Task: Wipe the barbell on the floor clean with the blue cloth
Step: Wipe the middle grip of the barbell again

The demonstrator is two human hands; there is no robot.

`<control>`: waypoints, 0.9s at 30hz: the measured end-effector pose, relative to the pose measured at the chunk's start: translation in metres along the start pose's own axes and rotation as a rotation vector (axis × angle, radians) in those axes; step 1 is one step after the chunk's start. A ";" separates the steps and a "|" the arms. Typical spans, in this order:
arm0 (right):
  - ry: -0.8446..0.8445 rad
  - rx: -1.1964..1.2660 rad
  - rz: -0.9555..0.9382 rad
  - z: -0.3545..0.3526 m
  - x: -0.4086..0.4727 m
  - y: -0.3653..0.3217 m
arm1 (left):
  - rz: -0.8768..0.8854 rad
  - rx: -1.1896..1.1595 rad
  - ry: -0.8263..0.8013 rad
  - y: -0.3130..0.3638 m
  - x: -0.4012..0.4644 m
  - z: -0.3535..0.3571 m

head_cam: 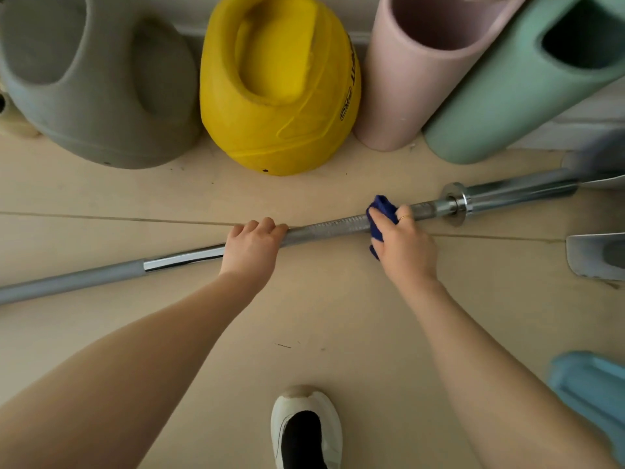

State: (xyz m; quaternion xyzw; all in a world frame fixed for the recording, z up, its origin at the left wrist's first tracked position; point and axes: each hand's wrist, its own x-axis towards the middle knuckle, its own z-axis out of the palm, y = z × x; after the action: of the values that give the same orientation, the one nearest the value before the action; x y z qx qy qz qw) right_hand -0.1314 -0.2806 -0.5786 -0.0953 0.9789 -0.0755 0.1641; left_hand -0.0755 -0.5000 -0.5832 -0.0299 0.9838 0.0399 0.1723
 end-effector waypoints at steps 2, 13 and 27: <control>0.080 0.034 0.180 -0.004 0.009 0.005 | -0.005 -0.002 -0.012 -0.004 0.001 -0.002; 0.033 0.057 0.108 0.008 0.001 -0.057 | -0.059 -0.072 -0.053 -0.027 -0.008 -0.013; -0.003 -0.070 -0.130 0.031 -0.021 -0.146 | -0.196 -0.156 0.011 -0.056 -0.023 -0.012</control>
State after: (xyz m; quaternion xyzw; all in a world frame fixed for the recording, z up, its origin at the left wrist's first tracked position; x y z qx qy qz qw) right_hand -0.0782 -0.4211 -0.5748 -0.1644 0.9725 -0.0516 0.1567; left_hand -0.0540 -0.5555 -0.5684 -0.1394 0.9709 0.0992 0.1674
